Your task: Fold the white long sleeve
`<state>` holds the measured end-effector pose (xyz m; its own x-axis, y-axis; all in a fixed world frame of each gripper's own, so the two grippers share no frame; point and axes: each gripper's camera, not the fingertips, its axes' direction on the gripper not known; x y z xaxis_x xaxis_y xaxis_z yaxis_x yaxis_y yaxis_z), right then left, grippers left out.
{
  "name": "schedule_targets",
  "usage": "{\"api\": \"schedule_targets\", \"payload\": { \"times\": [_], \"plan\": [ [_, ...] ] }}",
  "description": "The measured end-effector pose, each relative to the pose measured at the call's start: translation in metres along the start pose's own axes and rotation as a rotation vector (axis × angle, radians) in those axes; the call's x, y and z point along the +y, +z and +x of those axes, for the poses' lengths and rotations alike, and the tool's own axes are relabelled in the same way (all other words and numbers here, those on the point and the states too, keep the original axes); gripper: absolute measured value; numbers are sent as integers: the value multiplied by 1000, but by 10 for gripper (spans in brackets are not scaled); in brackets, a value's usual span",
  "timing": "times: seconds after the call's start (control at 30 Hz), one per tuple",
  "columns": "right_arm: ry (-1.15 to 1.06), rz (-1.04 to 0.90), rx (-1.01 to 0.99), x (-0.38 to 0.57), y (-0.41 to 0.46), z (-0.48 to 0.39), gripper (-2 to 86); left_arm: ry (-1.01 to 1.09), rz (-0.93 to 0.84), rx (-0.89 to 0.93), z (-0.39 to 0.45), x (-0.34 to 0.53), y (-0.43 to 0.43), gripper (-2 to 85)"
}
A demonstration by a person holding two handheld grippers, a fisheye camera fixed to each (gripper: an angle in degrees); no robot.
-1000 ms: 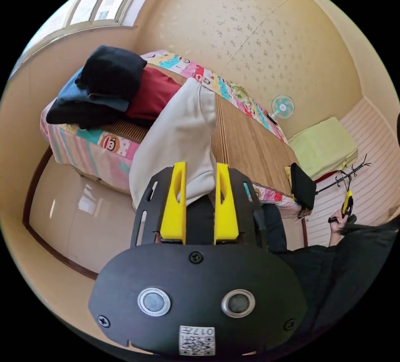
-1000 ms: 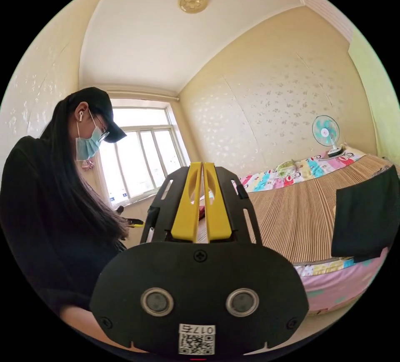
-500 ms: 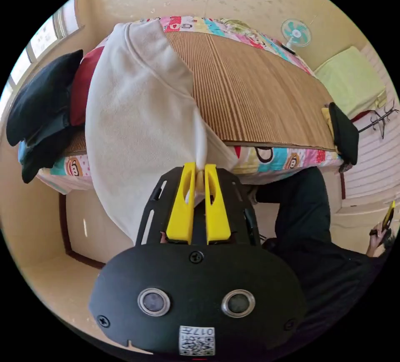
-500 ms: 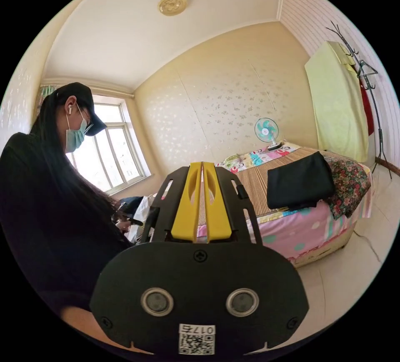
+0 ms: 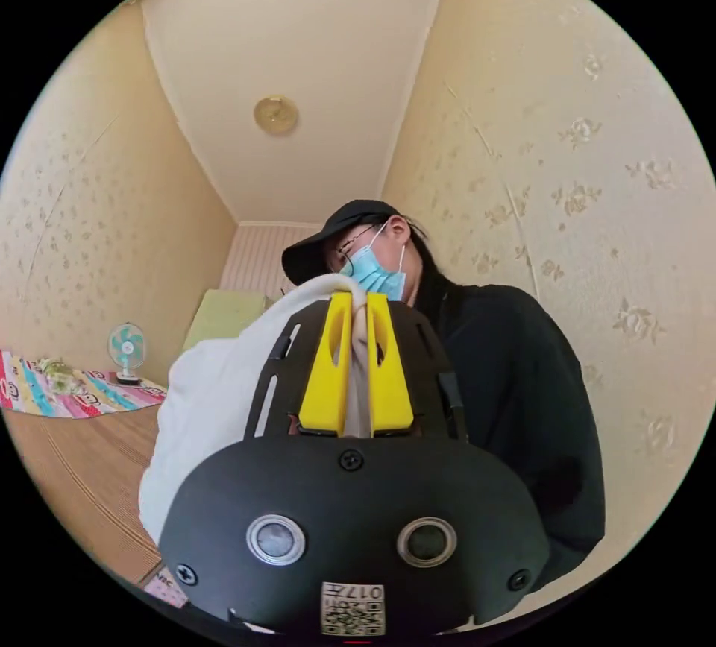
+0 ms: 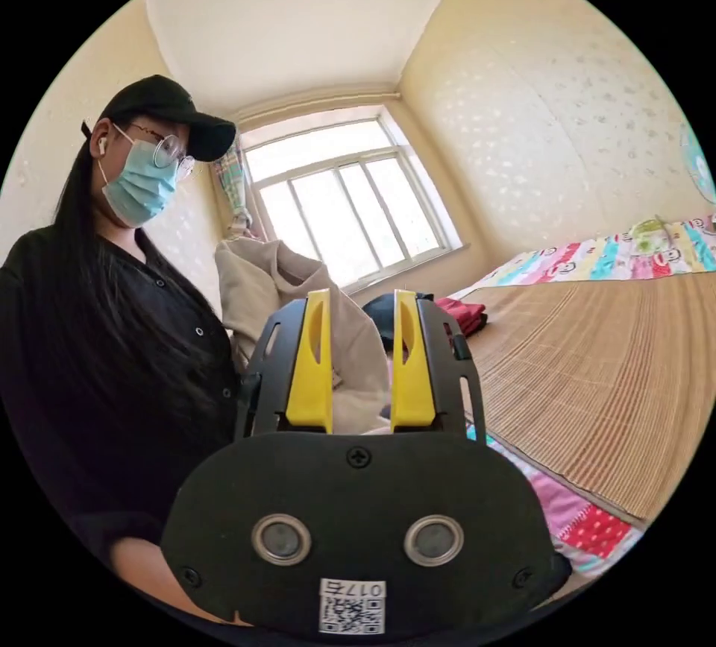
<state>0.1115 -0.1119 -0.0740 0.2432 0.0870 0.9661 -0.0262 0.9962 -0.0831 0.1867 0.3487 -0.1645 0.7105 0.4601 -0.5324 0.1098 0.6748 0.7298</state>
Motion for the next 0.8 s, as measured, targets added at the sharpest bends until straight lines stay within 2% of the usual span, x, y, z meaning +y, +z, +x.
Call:
{"api": "schedule_targets", "payload": {
  "times": [0.1, 0.17, 0.23, 0.3, 0.43, 0.57, 0.7, 0.77, 0.8],
  "plan": [
    [-1, -108, -217, 11, 83, 18, 149, -113, 139, 218, -23, 25, 1, 36],
    [41, -163, -299, 30, 121, 23, 163, -202, 288, 441, -45, 48, 6, 35],
    [74, -254, -444, 64, 154, 18, 162, -242, 334, 520, -50, 55, 9, 35],
    [130, -275, -506, 87, 164, 13, 150, -247, 307, 523, -46, 50, 11, 35],
    [141, -174, -367, 112, 123, 0, 136, -180, 202, 513, -18, 26, 12, 34],
    [140, -160, -286, 106, 87, -6, 170, -107, 220, 546, 1, 13, 2, 35],
    [80, -258, -148, 90, 124, -22, 169, -95, 233, 617, -2, 18, 14, 35],
    [116, -303, -147, 88, 152, -19, 144, -127, 254, 672, -11, 27, 31, 37],
    [129, -349, -207, 88, 167, -17, 76, -134, 258, 682, -13, 29, 34, 37]
  ]
}}
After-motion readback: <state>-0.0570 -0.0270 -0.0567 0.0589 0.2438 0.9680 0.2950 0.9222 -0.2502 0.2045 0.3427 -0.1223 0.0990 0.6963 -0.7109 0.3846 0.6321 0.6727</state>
